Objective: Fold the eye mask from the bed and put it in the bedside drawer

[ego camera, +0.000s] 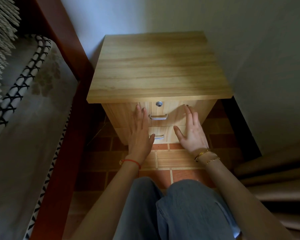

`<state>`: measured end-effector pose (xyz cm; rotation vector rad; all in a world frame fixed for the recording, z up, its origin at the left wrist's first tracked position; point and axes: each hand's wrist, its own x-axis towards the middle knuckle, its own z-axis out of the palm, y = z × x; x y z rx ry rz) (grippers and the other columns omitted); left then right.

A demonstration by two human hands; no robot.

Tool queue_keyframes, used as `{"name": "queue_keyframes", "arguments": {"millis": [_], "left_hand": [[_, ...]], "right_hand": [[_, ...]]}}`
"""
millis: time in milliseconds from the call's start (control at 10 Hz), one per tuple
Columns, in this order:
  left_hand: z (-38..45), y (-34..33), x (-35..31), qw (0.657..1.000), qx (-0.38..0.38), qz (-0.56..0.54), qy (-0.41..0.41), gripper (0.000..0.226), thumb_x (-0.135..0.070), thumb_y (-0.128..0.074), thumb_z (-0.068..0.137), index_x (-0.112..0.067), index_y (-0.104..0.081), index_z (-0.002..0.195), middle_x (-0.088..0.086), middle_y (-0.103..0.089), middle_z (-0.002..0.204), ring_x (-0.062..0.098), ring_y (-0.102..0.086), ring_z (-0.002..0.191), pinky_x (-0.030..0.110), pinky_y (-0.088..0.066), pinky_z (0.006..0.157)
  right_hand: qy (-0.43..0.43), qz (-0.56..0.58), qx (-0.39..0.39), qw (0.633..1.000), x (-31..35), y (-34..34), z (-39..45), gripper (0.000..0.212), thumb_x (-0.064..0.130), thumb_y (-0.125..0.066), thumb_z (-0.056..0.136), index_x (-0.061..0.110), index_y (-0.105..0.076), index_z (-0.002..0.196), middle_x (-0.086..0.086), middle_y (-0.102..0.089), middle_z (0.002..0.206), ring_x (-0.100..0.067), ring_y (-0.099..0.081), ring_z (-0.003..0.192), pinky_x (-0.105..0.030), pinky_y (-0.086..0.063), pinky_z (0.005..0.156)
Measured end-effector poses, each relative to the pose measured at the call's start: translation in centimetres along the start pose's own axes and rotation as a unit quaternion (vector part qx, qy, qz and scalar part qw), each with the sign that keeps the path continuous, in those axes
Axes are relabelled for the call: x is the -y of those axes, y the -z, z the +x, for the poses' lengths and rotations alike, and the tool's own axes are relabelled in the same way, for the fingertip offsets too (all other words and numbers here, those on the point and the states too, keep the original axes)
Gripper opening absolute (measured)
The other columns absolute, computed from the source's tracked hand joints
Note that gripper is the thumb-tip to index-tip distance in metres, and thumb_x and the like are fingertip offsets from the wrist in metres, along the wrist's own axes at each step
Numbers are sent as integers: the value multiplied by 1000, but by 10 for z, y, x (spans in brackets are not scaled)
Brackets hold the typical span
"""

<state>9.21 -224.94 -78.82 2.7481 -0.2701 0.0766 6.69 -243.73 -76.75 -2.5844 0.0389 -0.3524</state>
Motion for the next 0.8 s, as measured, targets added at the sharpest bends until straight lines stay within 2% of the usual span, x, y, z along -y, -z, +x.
{"name": "queue_keyframes", "arguments": {"millis": [100,300,400,500,600,700,800], "left_hand": [[2,0,3,1000,10,6,-3,109,-30,-66,85,-21,20,151,0,34,157,21,20,146,40,1,114],[-1,7,3,1000,15,-18,-9,102,-25,-64,87,-20,13,154,2,25,162,26,16,150,41,2,118],[-5,22,0,999,-5,-34,-30,90,-20,-59,89,-18,2,155,4,14,164,26,8,152,44,-11,123],[-8,38,0,997,-35,-59,-41,85,-16,-60,89,-17,-6,155,4,-5,165,26,-8,152,41,-15,123],[-10,50,2,997,-46,-42,-36,81,-17,-61,88,-18,-15,155,2,-16,163,25,-18,149,39,-16,121],[-13,53,9,997,-53,-21,-49,76,-18,-61,88,-17,-21,153,3,-25,160,26,-23,147,44,-21,121],[-12,61,10,999,-37,-19,-18,73,-19,-62,87,-15,-28,151,6,-34,155,28,-27,144,41,-23,118]], "right_hand": [[-1,3,6,1000,1,1,0,81,37,-55,87,21,-7,149,-8,-24,148,-26,-38,133,-39,-39,109],[14,8,20,1000,2,6,0,75,39,-53,90,16,-14,149,-8,-27,149,-24,-32,137,-36,-31,113],[6,5,20,1000,3,13,3,68,39,-53,91,16,-23,147,-9,-35,146,-25,-34,135,-33,-30,112],[2,5,21,1000,2,19,4,66,40,-53,91,18,-26,147,-10,-38,145,-25,-34,135,-33,-29,110],[3,3,26,1000,2,24,4,66,42,-53,90,18,-27,146,-10,-36,148,-25,-31,138,-35,-28,112],[17,6,14,1000,-1,28,3,67,43,-54,90,17,-28,145,-9,-36,149,-26,-29,139,-39,-30,114],[3,20,27,999,1,33,6,65,39,-56,89,13,-32,144,-10,-36,148,-27,-29,139,-39,-29,114]]}}
